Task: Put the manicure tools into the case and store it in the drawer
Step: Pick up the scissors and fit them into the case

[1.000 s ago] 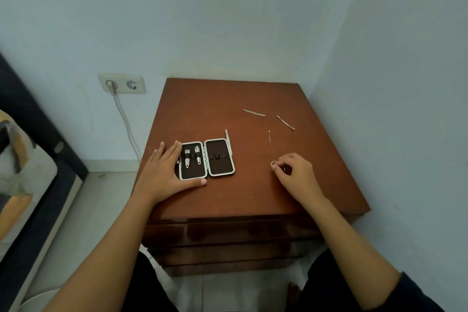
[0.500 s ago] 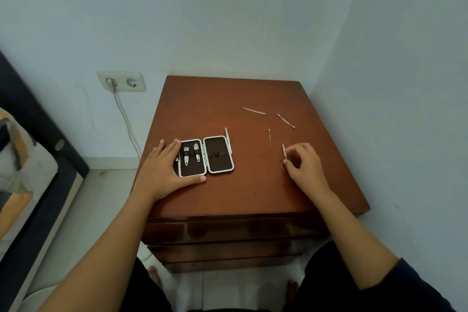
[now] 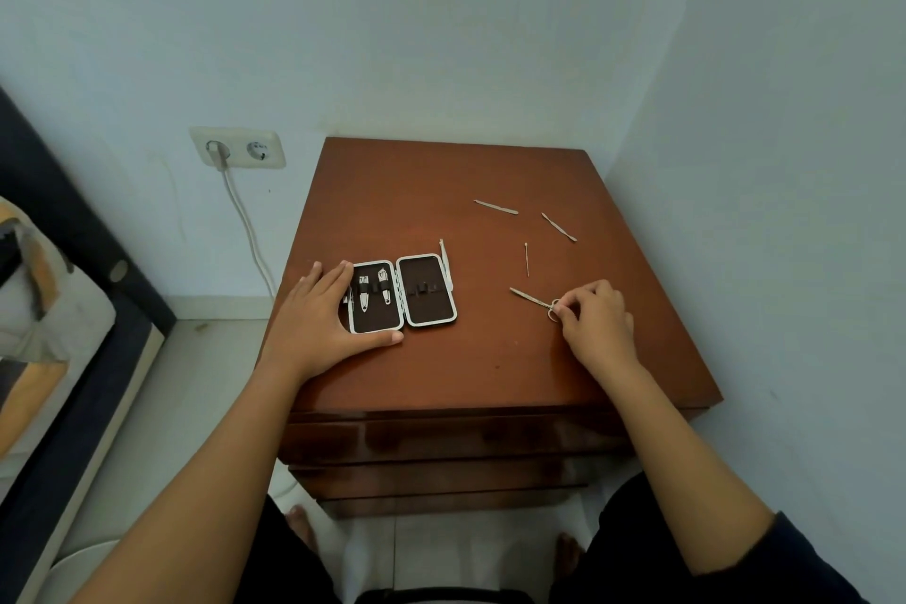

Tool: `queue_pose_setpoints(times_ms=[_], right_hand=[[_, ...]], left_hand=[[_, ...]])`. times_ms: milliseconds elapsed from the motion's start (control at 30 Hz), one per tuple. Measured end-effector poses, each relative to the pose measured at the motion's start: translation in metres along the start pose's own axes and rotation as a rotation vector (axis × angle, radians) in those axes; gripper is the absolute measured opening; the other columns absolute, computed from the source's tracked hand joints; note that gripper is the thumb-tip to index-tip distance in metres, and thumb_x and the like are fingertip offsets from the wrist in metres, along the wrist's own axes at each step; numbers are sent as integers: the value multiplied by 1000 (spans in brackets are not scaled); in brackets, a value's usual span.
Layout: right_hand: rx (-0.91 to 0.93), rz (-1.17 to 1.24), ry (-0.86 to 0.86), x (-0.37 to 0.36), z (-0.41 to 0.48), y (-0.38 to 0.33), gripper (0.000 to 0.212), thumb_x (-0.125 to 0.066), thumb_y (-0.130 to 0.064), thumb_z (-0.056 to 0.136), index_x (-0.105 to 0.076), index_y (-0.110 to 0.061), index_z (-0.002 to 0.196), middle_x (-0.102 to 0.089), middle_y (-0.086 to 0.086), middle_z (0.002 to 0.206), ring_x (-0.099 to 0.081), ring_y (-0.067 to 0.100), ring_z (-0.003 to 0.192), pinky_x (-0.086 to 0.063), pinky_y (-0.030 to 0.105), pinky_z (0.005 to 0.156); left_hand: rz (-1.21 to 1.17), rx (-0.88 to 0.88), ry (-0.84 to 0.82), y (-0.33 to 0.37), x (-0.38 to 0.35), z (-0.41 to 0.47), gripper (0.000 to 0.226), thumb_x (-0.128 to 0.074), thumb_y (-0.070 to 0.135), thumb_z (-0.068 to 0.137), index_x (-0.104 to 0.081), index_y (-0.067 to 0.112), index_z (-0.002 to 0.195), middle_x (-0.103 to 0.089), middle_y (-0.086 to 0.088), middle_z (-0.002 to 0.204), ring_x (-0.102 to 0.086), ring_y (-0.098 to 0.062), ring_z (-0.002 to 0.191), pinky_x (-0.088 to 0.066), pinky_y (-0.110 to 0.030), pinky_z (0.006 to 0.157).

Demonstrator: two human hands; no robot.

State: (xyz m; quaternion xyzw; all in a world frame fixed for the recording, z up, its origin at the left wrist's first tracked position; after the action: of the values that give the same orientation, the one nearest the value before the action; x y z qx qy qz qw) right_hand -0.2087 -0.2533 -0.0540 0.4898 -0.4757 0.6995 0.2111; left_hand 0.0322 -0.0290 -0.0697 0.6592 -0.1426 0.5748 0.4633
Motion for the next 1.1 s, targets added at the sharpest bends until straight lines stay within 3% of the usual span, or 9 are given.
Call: queue_pose_setpoints(times_ms=[100,233,333,467,667,867,1100], right_hand=[[24,38,-41,-5,2,-6,15,-49,-12,91,-62,-11,85,-54,12,110,-46,31,110,-37,37,90],[78,311,-91,-3,-11,-44,14,-49,-11,92,-58,-13,82,-58,5,96,-51,18,92,-34,24,77],[132,457,-150,-15,-26,-85,11,-54,-11,89,-57,-16,79,-61,3,85,-57,19,79,-44,29,69],[139,567,-222,-41,-37,-121,8,-62,-9,82,-61,-18,82,-60,2,76,-63,21,72,-56,42,79],[162,561,-155,-55,-48,-124,11,-67,-13,80,-72,-10,90,-67,2,74,-69,24,74,-57,41,80],[259,432,-117,-52,-54,-131,15,-68,-16,79,-74,-11,92,-72,6,77,-57,11,62,-47,23,67],[321,292,-111,-49,-56,-137,20,-64,-20,81,-73,-17,99,-71,5,86,-63,18,73,-54,33,72]], left_hand=[[1,0,3,0,0,0,127,-46,93,45,-20,22,148,-21,8,155,-7,-16,145,-7,-37,118],[2,6,0,0,1,-2,126,-48,92,46,-20,22,148,-20,9,156,-6,-16,145,-7,-37,118],[17,-1,-13,1,2,-2,127,-46,92,47,-18,21,148,-19,8,156,-5,-17,145,-8,-37,118],[7,-42,-10,0,2,-4,128,-34,95,48,-20,17,148,-19,4,156,-7,-16,145,-7,-37,118],[13,-115,-3,-2,0,-10,110,-35,82,61,-23,15,147,-19,-1,156,-11,-12,144,-4,-32,116],[36,-127,-5,-3,-3,-12,106,-31,80,64,-21,17,148,-17,2,157,-11,-9,144,-1,-30,115],[76,-117,7,-2,-4,-11,106,-28,82,64,-22,16,147,-19,1,156,-13,-11,144,-4,-33,116]])
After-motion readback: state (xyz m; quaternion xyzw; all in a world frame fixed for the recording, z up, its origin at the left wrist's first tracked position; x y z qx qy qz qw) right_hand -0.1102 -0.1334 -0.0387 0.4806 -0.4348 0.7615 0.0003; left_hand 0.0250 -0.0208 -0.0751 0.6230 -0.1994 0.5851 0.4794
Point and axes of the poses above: each hand's wrist, its own z-axis towards the middle knuckle, its own x-axis out of the back of the hand, y = z × x, the point moved 4 cm from there along z, towards the middle knuckle
